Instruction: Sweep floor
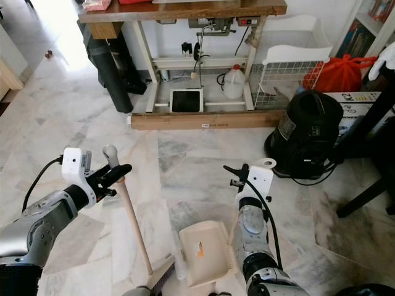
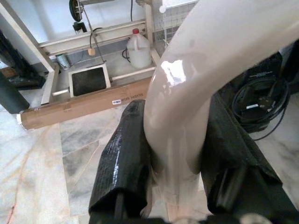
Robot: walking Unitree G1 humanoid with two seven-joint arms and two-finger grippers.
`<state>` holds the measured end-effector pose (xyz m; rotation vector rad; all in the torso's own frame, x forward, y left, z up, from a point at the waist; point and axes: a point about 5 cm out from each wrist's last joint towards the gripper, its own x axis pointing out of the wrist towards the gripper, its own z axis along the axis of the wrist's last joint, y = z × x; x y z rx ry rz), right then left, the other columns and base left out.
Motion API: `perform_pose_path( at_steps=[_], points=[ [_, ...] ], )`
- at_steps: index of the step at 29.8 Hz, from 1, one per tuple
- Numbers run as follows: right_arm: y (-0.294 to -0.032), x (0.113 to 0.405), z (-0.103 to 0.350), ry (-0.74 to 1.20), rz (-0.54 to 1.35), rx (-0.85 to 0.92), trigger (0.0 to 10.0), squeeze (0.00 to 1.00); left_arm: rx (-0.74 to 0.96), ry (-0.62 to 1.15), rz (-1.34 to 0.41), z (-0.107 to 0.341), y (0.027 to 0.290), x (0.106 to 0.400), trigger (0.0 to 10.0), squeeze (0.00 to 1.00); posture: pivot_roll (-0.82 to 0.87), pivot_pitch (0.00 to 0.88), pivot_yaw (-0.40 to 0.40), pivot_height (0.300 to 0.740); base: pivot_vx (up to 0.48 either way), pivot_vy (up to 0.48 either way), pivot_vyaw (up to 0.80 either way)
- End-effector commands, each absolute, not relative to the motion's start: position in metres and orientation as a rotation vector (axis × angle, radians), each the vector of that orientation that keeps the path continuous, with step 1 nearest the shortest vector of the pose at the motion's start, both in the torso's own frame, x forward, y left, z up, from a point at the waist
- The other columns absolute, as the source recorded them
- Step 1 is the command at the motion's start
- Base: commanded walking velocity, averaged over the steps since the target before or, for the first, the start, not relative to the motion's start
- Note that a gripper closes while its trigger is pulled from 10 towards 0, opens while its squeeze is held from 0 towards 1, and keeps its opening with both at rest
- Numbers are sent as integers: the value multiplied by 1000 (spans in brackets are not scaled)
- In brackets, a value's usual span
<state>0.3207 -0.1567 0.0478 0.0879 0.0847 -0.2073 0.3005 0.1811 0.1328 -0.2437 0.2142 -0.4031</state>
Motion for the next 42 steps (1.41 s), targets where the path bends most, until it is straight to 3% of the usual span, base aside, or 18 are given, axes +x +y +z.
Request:
perform_pose_path(
  at_steps=[1,17,23,31,37,42],
  points=[
    [-141,306,23,210,-170,144,10000,0,-442,232,-446,123,166,300,10000,0,133,167,66,740,0,0,0],
    [-131,304,21,226,-129,151,10000,0,-606,114,-392,131,171,307,10000,0,137,166,60,740,0,0,0],
    [-132,306,23,221,-134,152,10000,0,-563,112,-378,133,175,306,10000,0,129,155,59,740,0,0,0],
    [-140,311,26,219,-149,152,10000,0,-420,-36,-242,159,203,301,10000,0,131,107,48,740,0,0,0],
    [-151,320,36,203,-178,134,10000,0,-309,-19,-283,169,217,293,10000,0,143,34,33,740,0,0,0],
    [-166,325,42,190,-262,128,10000,0,-324,-25,-338,177,221,291,10000,0,153,0,27,740,0,0,0]
  ],
)
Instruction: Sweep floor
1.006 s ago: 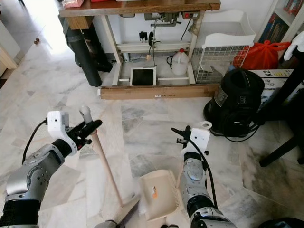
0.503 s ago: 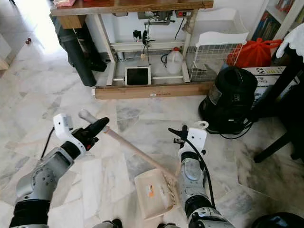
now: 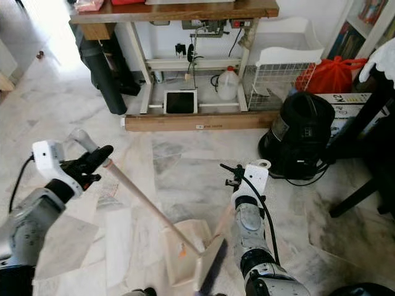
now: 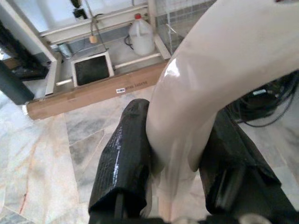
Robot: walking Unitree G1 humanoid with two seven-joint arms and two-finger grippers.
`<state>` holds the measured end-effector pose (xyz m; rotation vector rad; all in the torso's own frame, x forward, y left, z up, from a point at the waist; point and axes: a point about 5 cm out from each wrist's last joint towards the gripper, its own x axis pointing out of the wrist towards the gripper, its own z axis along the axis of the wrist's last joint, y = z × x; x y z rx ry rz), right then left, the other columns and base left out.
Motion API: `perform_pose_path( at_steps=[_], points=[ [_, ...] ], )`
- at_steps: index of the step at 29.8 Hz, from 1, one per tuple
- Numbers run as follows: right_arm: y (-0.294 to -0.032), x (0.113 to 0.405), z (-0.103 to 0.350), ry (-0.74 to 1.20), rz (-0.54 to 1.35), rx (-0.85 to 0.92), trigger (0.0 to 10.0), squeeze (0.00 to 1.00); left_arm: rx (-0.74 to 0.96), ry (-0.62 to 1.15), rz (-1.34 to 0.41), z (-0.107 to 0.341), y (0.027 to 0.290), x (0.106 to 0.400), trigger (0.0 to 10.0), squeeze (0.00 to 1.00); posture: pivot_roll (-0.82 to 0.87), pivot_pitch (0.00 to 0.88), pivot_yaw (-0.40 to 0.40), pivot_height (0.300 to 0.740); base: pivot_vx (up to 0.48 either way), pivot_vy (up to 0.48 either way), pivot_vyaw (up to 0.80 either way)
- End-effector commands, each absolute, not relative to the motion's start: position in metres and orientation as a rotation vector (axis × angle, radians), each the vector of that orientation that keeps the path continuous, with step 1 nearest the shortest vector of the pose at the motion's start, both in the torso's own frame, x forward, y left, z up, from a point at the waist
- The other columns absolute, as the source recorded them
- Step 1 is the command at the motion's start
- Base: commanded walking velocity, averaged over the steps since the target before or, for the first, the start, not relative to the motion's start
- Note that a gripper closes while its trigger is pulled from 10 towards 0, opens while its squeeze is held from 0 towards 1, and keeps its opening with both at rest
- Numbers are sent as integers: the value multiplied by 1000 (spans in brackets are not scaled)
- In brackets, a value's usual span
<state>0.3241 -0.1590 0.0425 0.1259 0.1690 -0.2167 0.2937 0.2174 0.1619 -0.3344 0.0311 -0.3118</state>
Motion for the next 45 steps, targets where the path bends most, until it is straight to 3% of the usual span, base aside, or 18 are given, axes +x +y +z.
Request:
perform_pose_path(
  at_steps=[1,9,21,33,45],
  points=[
    [-170,325,43,188,-292,137,10000,0,-320,-22,-352,178,221,291,10000,0,154,0,27,740,0,0,0],
    [-196,329,52,165,-451,194,10000,0,-312,-39,-375,183,218,297,10000,0,150,0,28,740,0,0,0],
    [-199,337,65,105,-412,218,10000,0,-167,-145,-140,176,214,312,10000,0,113,0,24,740,0,0,0],
    [-210,323,48,166,-395,96,10000,0,-110,-166,-74,157,202,316,10000,0,87,0,36,740,0,0,0],
    [-227,309,43,118,-460,131,10000,0,-69,-174,-67,154,209,316,10000,0,69,0,60,740,0,0,0]
  ],
)
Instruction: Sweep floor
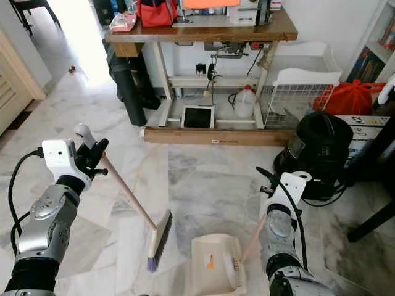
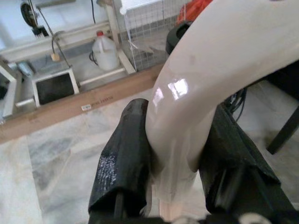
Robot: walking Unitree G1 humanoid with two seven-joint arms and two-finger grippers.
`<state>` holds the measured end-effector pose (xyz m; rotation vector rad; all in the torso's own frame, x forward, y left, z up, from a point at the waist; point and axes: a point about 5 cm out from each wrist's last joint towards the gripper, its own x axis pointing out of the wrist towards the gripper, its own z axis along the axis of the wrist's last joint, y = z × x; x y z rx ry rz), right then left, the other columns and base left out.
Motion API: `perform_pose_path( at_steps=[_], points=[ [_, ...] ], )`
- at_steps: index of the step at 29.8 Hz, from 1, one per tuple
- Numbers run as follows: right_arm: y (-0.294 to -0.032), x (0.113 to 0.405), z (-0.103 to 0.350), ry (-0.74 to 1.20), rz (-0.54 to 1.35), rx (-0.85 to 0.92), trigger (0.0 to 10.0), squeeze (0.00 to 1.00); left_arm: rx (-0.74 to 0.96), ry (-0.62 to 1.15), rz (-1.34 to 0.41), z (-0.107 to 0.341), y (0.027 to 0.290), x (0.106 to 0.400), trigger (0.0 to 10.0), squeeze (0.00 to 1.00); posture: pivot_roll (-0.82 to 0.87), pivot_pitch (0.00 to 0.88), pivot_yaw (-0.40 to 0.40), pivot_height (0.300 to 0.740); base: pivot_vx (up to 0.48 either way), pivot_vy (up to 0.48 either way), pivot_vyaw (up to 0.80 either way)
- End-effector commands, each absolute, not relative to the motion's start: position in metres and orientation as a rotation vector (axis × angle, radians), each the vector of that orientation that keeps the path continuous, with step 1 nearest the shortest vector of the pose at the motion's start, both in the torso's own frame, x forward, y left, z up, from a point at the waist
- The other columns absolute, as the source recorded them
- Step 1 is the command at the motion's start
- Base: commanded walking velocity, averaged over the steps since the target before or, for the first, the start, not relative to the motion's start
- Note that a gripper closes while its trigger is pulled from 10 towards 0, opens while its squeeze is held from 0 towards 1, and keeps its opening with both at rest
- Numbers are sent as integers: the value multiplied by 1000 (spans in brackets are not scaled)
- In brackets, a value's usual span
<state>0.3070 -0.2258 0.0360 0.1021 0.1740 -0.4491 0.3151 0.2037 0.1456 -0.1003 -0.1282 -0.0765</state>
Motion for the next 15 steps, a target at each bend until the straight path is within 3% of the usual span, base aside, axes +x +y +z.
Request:
perform_pose_path(
  at_steps=[1,15],
  points=[
    [-227,309,43,118,-460,131,10000,0,-69,-174,-67,154,209,316,10000,0,69,0,60,740,0,0,0],
    [-248,288,55,-71,-497,81,10000,0,27,-179,-81,146,202,316,10000,0,9,0,71,740,0,0,0]
  ],
)
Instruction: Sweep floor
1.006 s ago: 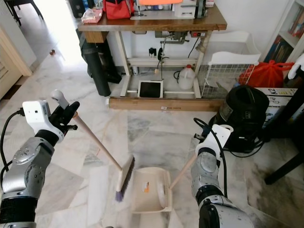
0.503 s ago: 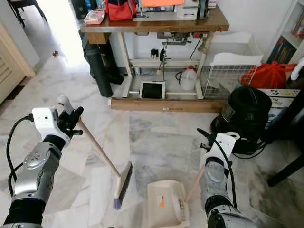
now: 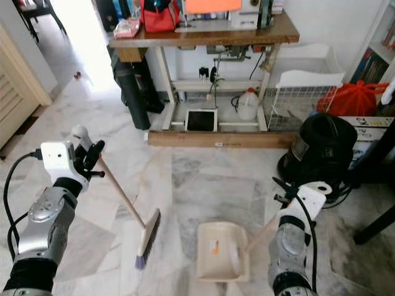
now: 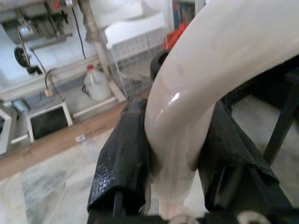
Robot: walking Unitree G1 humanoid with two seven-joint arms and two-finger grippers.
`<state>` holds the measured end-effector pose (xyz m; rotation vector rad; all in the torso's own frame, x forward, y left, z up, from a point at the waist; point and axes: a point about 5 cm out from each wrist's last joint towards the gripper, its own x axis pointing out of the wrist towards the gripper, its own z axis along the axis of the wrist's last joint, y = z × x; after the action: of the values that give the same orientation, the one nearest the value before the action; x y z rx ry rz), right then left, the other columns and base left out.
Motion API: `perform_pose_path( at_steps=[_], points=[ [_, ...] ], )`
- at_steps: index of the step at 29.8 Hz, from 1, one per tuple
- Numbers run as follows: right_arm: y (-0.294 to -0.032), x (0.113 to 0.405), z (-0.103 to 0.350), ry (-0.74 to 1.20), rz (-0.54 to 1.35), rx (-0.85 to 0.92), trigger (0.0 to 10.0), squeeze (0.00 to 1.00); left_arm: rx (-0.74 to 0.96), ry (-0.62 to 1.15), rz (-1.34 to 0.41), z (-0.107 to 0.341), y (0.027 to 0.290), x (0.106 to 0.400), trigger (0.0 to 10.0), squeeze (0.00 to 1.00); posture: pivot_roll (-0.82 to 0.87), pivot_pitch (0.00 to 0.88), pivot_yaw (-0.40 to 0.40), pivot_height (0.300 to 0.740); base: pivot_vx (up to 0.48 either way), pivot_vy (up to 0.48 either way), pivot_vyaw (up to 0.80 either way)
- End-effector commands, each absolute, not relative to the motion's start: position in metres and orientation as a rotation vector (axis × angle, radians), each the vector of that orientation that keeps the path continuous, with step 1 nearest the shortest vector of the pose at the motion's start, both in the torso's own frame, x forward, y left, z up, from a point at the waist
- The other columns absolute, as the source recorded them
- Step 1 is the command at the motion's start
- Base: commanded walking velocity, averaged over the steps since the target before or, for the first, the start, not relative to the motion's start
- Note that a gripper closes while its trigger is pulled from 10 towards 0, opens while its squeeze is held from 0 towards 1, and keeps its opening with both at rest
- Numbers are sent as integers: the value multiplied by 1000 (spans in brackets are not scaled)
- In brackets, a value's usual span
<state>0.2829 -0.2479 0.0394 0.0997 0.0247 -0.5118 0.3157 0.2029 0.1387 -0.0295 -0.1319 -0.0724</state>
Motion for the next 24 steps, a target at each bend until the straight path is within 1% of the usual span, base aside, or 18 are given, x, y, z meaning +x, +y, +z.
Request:
perform_pose_path(
  at_steps=[1,9,16,19,24],
  points=[
    [-247,288,58,-89,-491,75,10000,0,30,-179,-82,145,202,315,10000,0,8,0,70,740,0,0,0],
    [-243,286,83,-201,-453,87,10000,0,75,-182,-62,138,202,309,10000,0,-16,0,51,740,0,0,0],
    [-236,287,96,-229,-426,138,10000,0,75,-202,-24,139,200,307,10000,0,-22,0,39,740,0,0,0],
    [-227,290,112,-262,-389,194,10000,0,55,-238,11,146,197,306,10000,0,-24,0,31,740,0,0,0],
    [-220,293,125,-273,-356,211,10000,0,42,-256,21,148,192,306,10000,0,-29,0,26,740,0,0,0]
  ],
)
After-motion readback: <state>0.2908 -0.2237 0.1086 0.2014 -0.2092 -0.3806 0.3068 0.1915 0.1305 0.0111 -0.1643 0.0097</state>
